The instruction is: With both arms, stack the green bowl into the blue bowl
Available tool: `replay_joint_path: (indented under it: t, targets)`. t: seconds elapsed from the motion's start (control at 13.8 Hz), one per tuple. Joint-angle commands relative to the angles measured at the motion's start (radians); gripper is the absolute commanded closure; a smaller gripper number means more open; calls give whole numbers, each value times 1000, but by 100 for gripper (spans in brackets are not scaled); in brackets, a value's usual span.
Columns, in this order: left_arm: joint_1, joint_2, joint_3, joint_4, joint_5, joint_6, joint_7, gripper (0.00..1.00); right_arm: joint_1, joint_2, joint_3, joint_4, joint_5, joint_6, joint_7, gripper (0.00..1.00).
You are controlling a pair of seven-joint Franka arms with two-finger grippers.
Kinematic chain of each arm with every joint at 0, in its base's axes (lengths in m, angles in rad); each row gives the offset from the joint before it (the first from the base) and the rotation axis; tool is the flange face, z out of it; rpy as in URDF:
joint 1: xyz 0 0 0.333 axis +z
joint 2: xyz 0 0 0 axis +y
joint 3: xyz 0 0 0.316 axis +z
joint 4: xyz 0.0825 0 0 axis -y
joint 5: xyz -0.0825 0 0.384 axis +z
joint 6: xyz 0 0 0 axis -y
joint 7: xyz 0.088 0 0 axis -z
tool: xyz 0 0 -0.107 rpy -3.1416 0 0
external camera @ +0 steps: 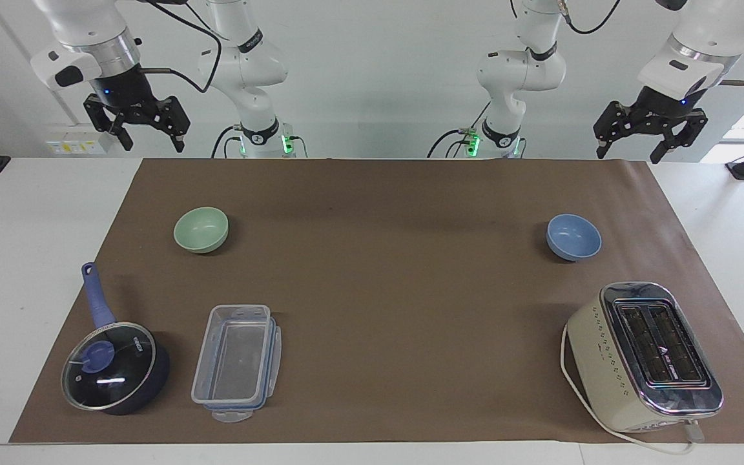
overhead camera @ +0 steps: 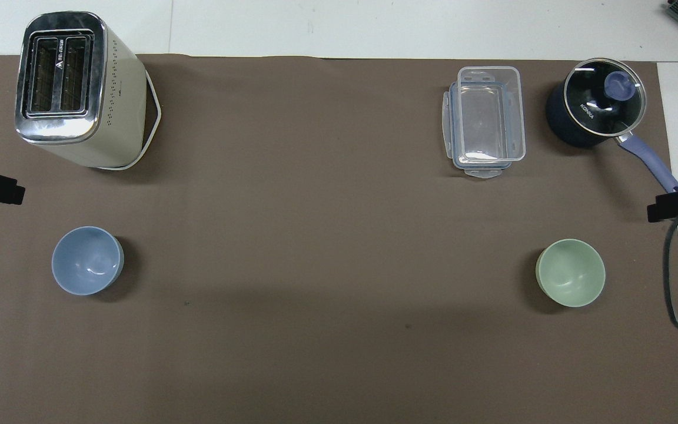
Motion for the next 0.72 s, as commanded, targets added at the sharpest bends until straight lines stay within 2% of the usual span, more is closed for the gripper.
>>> replay_joint_path:
  t: [0.0, 0.65]
  targets:
    - [9, -13, -2, -6, -14, -11, 12, 0, -11, -19, 3, -15, 20, -5, -25, 0]
    - [13, -23, 0, -31, -16, 15, 10, 0, -11, -19, 5, -15, 20, -5, -26, 0]
